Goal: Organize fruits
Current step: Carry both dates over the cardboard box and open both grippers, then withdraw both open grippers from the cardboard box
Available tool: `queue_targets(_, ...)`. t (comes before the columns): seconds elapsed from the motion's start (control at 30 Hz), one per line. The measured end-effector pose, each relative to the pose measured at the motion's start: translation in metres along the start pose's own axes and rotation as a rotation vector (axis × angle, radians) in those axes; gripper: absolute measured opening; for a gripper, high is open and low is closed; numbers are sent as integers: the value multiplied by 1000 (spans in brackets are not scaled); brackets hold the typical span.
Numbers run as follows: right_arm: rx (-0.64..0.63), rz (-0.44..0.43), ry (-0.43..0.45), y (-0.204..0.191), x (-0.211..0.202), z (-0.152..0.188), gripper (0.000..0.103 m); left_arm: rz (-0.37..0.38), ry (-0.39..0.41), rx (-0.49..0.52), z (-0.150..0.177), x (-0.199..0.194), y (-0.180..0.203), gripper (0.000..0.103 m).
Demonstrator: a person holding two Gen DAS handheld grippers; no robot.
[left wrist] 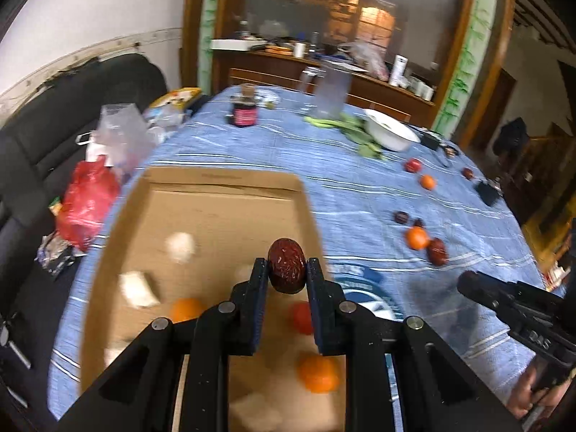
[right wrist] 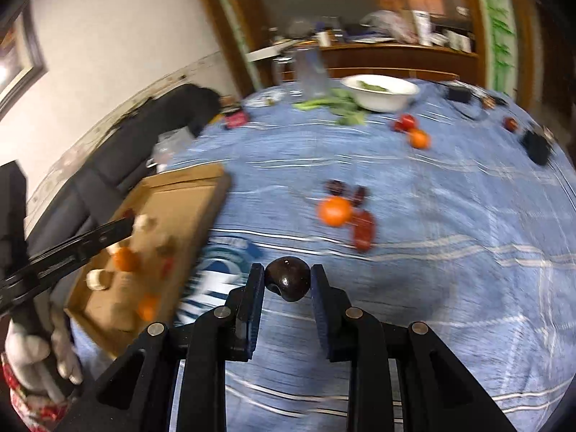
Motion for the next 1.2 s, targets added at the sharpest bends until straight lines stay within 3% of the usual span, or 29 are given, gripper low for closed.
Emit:
queue_targets(0.17,-75,-66,-81,-60,36,4,28,-15,-52,-57,-6,20,-42,21)
queue_targets(0.33,-166,-63,-149,-102,84,8,29,-14,-117,-104,-12,51,-67,21)
queue_targets(0.57,-194,-19,-215,-110,133,8,29,-30,-183,-109,-10,82,-83,21)
queue_targets(0.73,-239,-10,-220,-119,144,10,29,-36,-183,-91,-14,87,-84,22)
queue_targets(0.8,-248,-10,-222,-121,146,13,29,-24,-179,-90,-15,87,-82,28)
queue_targets(0.87,-258,-5,-214,-123,146,14,30,-19,-173,-89,-15,85,-81,44)
queue_targets(0.93,-277,-1,-204,-127,145,15,30,-17,-166,-96,-14,81,-82,49)
queue_targets(1.2,-294,-13,-128,-128,109,13,43,-10,-101,-129,-13,42,-77,53)
Point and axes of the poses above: each gripper's, at about its wrist camera, not at the fingertips, and x roughly the way its jaws point, y to its right, z to its underside, the point moved 10 cm from there along x, roughly the way its jaws point, and after that the axes turned 10 degrees about x, right-handed, at the moved point
